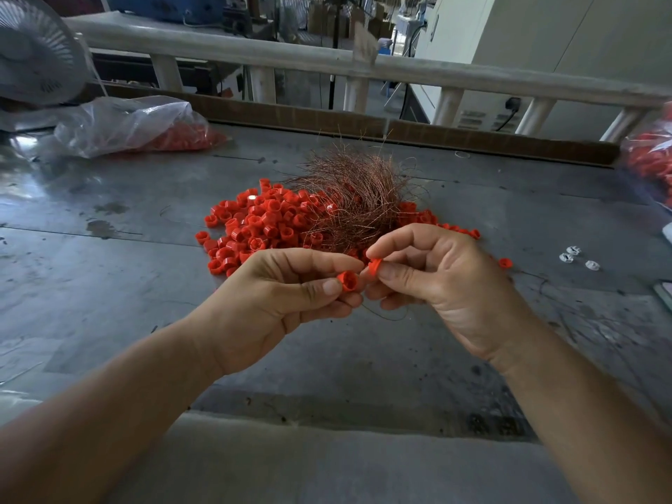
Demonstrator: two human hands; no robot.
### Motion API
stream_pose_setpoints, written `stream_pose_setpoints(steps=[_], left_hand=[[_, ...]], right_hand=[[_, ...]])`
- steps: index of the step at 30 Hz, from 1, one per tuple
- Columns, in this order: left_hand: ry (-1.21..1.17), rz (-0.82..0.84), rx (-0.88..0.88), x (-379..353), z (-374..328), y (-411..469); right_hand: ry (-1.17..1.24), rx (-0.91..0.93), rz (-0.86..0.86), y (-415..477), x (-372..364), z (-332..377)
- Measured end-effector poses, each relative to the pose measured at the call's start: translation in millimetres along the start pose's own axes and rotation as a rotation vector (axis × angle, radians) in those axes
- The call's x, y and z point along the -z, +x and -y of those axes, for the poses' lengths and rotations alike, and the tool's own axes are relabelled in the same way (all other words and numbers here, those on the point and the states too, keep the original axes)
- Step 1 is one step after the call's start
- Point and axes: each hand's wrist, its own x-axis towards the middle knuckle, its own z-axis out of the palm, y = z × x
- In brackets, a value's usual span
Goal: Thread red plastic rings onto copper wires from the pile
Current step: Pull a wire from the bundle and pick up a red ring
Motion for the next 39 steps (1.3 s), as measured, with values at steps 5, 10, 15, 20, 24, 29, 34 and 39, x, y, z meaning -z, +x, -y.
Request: stream_pose_setpoints(steps=[5, 10, 15, 20, 24, 29, 34, 39], left_hand=[[0.024, -0.022, -0.007, 0, 0, 0], [0.027, -0.031, -0.006, -1, 0, 0], [0.054, -0.082, -0.013, -2, 0, 0], [0.095, -0.127, -0.043, -4, 1, 0], [0.128, -0.144, -0.051, -3, 2, 0], [0.183, -0.158, -0.070, -4, 3, 0], [0.234, -0.168, -0.067, -4, 4, 0], [0.282, -0.176, -0.071, -6, 3, -1]], right_hand=[[0.004, 0.003, 0.008, 0, 0, 0], [-0.026, 0.012, 0.005, 0, -1, -1], [-0.152, 0.060, -0.029, 0, -4, -4], [-0.241, 0.145, -0.012, -2, -10, -5], [-0.317, 0.175, -0.060, -2, -13, -8], [-0.428, 0.234, -0.095, -4, -15, -8], [-0.554, 0.306, -0.121, -4, -18, -9], [-0.601, 0.333, -0.117, -4, -17, -10]])
